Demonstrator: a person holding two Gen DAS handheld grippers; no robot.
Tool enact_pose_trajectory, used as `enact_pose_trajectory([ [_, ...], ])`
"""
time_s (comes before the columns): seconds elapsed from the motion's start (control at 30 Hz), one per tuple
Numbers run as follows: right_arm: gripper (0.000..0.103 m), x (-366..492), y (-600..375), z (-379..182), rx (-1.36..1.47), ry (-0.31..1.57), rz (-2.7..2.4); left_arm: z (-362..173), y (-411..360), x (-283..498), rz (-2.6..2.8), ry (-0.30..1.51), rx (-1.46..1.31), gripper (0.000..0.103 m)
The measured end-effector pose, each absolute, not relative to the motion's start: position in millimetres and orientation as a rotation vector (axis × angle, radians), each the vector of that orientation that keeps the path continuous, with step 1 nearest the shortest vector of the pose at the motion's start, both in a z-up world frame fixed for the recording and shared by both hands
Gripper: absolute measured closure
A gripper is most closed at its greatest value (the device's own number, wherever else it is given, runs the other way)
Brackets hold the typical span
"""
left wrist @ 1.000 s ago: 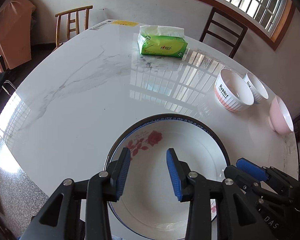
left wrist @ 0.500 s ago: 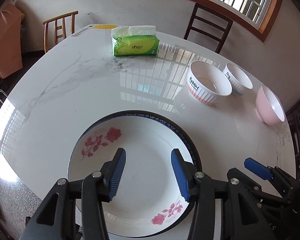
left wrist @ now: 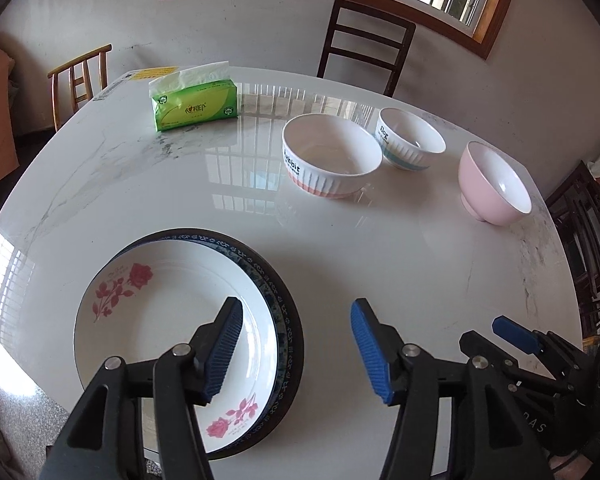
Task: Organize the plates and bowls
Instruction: 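Raise both tools off the plate stack and move them toward the bowls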
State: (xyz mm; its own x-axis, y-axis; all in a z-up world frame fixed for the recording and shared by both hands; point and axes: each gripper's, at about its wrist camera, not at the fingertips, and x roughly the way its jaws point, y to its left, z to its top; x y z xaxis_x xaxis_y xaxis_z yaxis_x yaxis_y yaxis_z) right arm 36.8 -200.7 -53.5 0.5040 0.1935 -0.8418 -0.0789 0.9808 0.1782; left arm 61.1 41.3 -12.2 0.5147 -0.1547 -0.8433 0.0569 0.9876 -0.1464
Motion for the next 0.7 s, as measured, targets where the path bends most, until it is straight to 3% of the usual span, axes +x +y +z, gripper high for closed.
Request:
enact_pose_trajectory([
  [0.2, 0.043, 28, -235, -53, 0.146, 1.036, 0.095, -1, 17, 64, -0.159, 1.007, -0.064, 0.039],
  [0.7, 0.042, 44, -324, -52, 0.272, 1.035, -0.018, -1, -45, 111, -0.279, 1.058, -0.001, 0.039],
])
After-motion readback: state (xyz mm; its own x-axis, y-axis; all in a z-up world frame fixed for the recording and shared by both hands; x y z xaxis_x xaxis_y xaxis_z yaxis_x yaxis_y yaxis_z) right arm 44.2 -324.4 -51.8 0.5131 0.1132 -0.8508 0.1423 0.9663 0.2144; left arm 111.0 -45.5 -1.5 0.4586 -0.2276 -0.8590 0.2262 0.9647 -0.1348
